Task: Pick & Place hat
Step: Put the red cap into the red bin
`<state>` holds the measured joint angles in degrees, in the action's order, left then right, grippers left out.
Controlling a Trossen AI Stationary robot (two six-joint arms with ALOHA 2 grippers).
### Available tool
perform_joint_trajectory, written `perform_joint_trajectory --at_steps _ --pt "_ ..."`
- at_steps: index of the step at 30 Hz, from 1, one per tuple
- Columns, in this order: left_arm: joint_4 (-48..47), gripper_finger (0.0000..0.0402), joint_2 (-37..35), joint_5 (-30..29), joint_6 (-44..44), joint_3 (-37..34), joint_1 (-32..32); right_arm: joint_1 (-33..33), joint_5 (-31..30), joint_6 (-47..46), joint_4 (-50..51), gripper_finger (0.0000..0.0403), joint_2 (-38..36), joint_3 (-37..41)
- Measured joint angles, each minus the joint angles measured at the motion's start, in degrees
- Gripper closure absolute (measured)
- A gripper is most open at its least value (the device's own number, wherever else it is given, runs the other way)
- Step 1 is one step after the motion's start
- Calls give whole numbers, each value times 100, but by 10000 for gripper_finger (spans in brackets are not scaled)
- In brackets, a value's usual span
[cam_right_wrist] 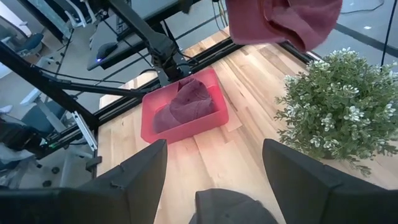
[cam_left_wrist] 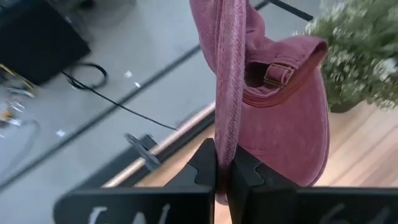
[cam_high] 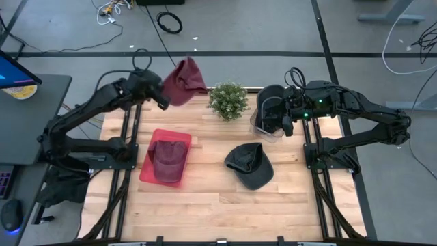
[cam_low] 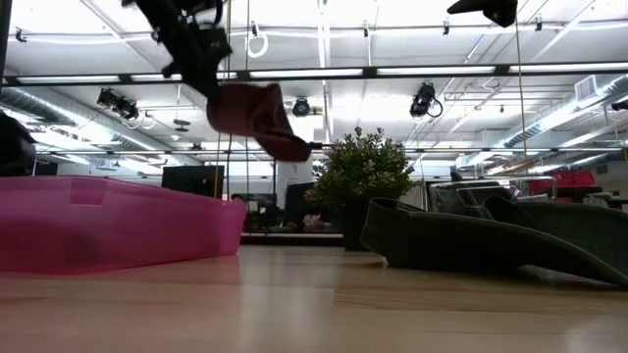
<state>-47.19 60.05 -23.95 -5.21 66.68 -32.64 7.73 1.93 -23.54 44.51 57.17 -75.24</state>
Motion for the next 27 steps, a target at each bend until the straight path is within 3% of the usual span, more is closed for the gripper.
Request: perform_joint_trajectory --at_steps 11,17,23,27 --pt "-1154 390 120 -1834 316 1272 1569 0 0 108 -136 136 0 0" --pt "-1187 390 781 -3178 1821 1613 2430 2 0 109 -214 136 0 0" --pt "-1141 390 1597 -4862 4050 1739 2935 2 -2 -11 -216 136 0 0" --pt "-1116 390 1831 -5336 4775 1739 3062 2 -2 -98 -217 136 0 0"
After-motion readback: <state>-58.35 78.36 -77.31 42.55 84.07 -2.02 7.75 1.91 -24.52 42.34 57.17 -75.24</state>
